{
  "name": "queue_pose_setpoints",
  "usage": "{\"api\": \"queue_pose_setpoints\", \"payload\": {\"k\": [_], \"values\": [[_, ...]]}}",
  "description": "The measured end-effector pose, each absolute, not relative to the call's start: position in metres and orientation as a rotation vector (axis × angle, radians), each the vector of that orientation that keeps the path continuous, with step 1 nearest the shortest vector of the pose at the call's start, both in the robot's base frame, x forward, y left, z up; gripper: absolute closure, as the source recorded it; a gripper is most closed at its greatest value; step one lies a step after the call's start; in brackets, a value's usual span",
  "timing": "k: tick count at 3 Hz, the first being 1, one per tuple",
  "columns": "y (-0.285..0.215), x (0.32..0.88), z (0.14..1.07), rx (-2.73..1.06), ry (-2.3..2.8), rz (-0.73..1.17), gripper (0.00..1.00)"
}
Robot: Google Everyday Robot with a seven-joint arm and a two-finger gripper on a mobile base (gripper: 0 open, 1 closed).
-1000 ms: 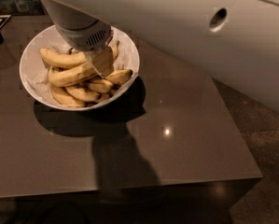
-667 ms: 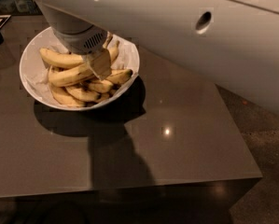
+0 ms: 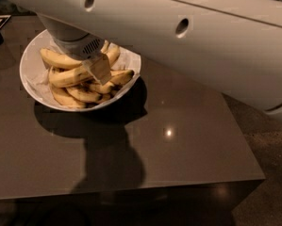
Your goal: Pick banana from white bowl
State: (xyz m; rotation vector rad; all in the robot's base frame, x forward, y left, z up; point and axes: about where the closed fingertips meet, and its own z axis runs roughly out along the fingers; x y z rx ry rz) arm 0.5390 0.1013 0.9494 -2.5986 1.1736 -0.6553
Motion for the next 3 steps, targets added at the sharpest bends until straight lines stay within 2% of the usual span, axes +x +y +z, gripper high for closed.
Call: {"api": "queue_pose_setpoints", "payload": {"k": [2,3], "values": [[0.0896,0.5538,0.9372,-2.620,1.183,-0.661,0.37],[0.0895,0.5539,0.9392,-2.620,1.184,-0.660,0.50]]}}
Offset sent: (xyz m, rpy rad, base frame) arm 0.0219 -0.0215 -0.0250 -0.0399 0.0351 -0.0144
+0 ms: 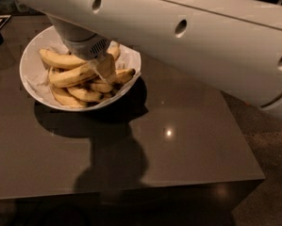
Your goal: Pick banana from white bowl
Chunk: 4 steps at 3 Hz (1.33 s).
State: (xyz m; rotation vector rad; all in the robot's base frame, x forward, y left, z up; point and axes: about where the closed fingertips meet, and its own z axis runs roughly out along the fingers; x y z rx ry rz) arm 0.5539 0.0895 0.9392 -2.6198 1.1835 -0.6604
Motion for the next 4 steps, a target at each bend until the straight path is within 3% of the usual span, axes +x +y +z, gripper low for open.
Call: {"api": "queue_pose_setpoints", "payload": {"k": [2,3,4], "values": [[0.070,0.551,0.941,-2.587,1.229,-0.588,0.92],[0.055,0.551,0.944,-2.545,1.288,-0.550,1.00],[0.055,0.550,0.944,-2.544,1.289,-0.549,1.00]]}}
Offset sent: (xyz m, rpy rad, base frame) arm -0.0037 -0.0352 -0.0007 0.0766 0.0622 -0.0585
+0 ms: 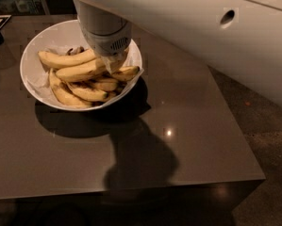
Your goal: Pick banana from white bowl
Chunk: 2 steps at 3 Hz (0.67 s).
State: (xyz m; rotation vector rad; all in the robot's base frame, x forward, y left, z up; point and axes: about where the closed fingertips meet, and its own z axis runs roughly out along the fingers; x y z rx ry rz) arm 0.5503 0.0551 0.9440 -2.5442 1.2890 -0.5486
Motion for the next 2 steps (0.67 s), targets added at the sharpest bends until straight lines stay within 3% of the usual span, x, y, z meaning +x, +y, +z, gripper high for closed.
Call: {"api": "queue_pose_setpoints", "payload": {"k": [2], "values": [[0.045,0.535,0.982,-2.478,1.269,-0.490,1.00]]}}
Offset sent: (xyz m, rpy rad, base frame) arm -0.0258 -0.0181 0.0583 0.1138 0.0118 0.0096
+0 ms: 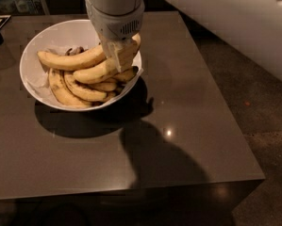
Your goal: Pick banana from white bowl
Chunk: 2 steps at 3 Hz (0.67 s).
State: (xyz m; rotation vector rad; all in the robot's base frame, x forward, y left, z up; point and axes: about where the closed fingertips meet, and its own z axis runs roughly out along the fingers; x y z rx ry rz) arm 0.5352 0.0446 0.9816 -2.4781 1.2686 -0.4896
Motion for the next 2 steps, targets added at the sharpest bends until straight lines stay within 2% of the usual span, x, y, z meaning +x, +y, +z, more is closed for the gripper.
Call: {"api": "queue_pose_setpoints", "payload": {"k": [2], "values": [[0.0365,0.5133,1.0040,-2.393,1.259,-0.415,1.00]]}}
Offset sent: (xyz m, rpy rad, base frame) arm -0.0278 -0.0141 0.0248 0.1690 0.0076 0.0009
